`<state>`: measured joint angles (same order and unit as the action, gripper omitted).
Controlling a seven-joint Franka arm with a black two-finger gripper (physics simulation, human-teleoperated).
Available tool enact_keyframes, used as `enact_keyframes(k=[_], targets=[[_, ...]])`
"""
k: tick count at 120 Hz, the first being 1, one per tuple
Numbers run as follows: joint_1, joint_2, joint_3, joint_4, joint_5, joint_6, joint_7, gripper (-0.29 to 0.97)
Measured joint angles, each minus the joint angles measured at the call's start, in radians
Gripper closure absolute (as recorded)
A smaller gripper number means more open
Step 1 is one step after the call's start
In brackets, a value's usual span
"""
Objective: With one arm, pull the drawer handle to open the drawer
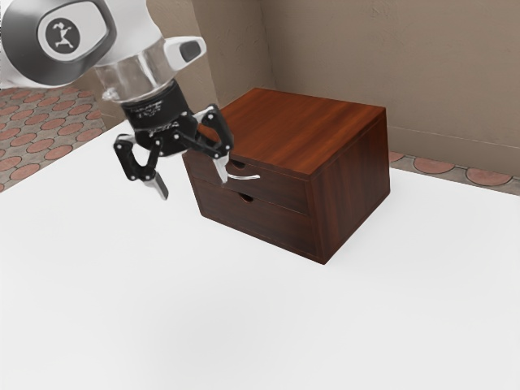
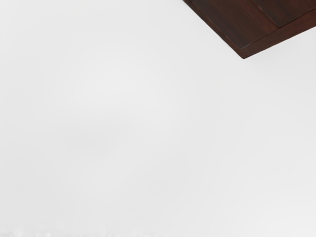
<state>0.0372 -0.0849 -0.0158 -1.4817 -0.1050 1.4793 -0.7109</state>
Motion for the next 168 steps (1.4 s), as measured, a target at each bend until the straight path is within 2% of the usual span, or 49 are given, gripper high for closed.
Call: enact_keyframes(k=[20, 45, 74, 106, 168], targets=[[-0.001, 0.020, -0.006, 0.026, -0.007, 0.009, -0.233, 0.02], [0.001, 0.046, -0.001, 0.017, 0.013, 0.079, -0.437, 0.03], [0.006, -0.053, 0.000, -0.139, 0.058, 0.228, -0.599, 0.03], [0.008, -0.068, 0.006, -0.218, 0.134, 0.349, -0.696, 0.03], [0.011, -0.030, 0.043, -0.282, 0.156, 0.500, -0.769, 0.04]])
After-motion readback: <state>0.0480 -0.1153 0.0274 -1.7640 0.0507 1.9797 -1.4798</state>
